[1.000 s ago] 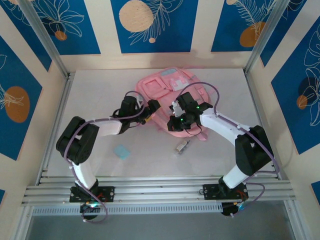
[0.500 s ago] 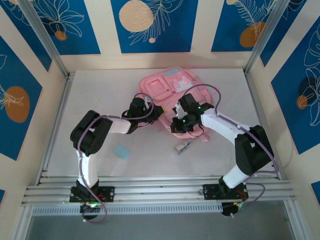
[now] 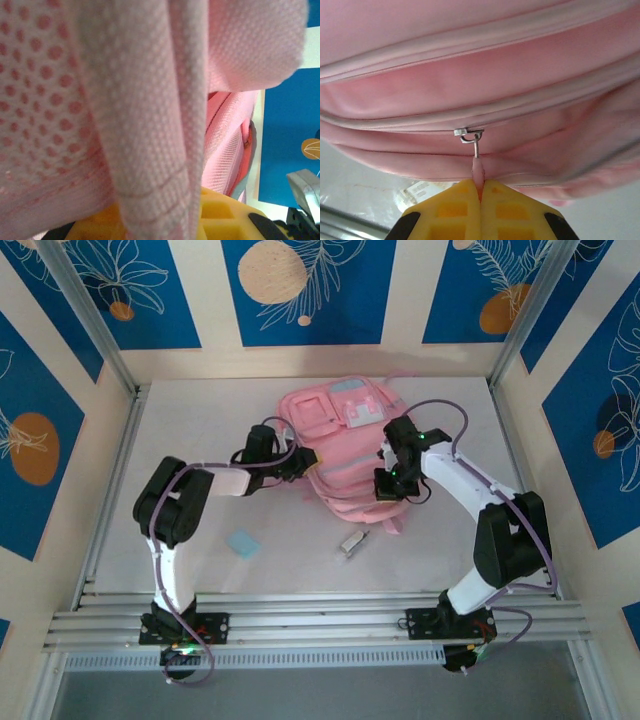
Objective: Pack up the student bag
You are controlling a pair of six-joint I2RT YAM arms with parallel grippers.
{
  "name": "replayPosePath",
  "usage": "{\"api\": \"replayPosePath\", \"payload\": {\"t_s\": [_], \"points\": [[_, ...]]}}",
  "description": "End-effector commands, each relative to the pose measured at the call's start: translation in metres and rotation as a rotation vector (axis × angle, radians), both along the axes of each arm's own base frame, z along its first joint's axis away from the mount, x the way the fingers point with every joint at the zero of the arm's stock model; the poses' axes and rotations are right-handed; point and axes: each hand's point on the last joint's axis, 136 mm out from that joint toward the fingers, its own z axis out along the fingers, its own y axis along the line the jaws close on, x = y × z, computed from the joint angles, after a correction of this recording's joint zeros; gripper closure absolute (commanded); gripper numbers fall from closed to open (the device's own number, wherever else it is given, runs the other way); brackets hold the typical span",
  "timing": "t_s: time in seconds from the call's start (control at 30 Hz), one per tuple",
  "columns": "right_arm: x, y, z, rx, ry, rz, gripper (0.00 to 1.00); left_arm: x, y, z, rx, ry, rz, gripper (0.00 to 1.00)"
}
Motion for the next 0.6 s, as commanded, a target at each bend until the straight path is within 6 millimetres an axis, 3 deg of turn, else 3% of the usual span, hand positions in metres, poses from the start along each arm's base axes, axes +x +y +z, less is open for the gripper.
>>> {"api": "replayPosePath", "payload": {"t_s": [0.0, 0.1, 0.13, 0.17, 0.2, 0.37, 0.57], "points": [[-0.009, -0.031, 0.008, -0.132, 0.016, -0.031, 1.00, 0.032, 0.033, 0.022, 0.082, -0.101, 0.030, 1.00], [-0.002, -0.016, 0.010, -0.085, -0.019, -0.026, 1.00, 0.053, 0.043, 0.025, 0.180, -0.123, 0.007, 1.00], [0.000, -0.003, 0.011, -0.037, -0.036, -0.017, 1.00, 0.060, 0.049, 0.024, 0.210, -0.116, 0.012, 0.93], [0.003, 0.010, 0.012, 0.008, -0.052, -0.009, 1.00, 0.064, 0.051, 0.026, 0.223, -0.115, 0.016, 0.80], [0.006, 0.025, 0.014, 0.064, -0.074, 0.001, 1.00, 0.069, 0.055, 0.029, 0.231, -0.114, 0.026, 0.61], [0.024, 0.096, 0.035, 0.299, -0.191, 0.058, 1.00, 0.065, 0.069, 0.042, 0.274, -0.130, 0.076, 0.00], [0.057, 0.147, 0.067, 0.458, -0.261, 0.086, 1.00, 0.032, 0.092, 0.052, 0.299, -0.122, 0.134, 0.00]]}}
